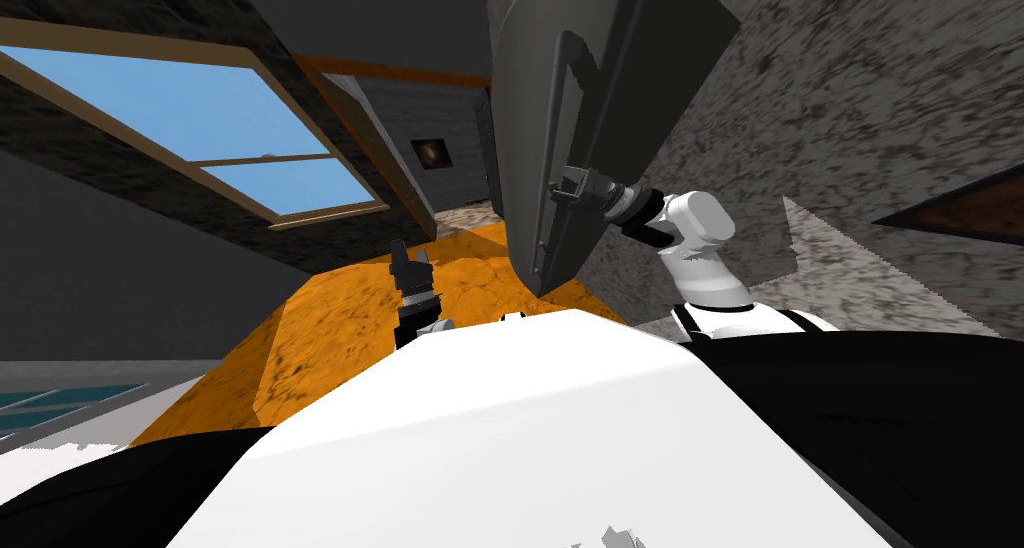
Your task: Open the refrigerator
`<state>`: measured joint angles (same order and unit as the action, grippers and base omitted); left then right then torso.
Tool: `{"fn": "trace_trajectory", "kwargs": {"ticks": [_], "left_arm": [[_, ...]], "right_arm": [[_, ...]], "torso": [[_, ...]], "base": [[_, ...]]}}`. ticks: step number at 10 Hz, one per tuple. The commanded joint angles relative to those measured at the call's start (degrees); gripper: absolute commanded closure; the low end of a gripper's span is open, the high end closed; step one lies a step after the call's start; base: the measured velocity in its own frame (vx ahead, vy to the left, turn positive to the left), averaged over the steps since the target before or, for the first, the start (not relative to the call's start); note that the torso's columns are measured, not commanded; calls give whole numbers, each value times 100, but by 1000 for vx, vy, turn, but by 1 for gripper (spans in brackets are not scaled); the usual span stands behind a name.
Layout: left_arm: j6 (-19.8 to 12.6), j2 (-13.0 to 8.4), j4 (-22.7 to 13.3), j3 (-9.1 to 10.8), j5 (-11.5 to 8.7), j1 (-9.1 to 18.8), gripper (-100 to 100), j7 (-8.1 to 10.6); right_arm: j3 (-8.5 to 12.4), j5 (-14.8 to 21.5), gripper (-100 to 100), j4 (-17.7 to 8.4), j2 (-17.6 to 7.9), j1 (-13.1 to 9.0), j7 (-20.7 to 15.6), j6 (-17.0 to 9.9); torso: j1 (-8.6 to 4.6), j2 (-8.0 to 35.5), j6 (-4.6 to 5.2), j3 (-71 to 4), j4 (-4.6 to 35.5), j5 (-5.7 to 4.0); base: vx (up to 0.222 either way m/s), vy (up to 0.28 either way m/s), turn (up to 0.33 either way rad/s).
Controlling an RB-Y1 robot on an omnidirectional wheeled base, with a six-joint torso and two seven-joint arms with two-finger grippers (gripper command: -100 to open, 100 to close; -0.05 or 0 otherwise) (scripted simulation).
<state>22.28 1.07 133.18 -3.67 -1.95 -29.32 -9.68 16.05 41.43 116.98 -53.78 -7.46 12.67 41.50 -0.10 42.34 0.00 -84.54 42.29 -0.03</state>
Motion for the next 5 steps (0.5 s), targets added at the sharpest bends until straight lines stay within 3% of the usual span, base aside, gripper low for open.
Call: {"fn": "trace_trajectory", "kwargs": {"ticks": [1,2,3,4,5], "left_arm": [[0,0,0,0,0,0,0,0],[0,0,0,0,0,0,0,0],[0,0,0,0,0,0,0,0],[0,0,0,0,0,0,0,0],[0,0,0,0,0,0,0,0]], "right_arm": [[53,296,-100,-86,-403,-261,100,56],[102,533,-100,-145,-610,-468,180,100],[102,533,-100,-145,-722,-468,180,100],[144,759,-100,-200,-926,-668,255,138],[144,759,-100,-200,-1040,-668,255,138]], "torso": [[5,-1,1,0,1,2],[6,1,1,1,1,2],[10,-7,1,-4,0,4],[8,-6,-1,-4,-2,2],[6,-7,1,-4,-1,2]], "base": [[74,48,-30],[96,52,-56],[87,41,-27],[88,33,-46],[77,25,-18]]}}
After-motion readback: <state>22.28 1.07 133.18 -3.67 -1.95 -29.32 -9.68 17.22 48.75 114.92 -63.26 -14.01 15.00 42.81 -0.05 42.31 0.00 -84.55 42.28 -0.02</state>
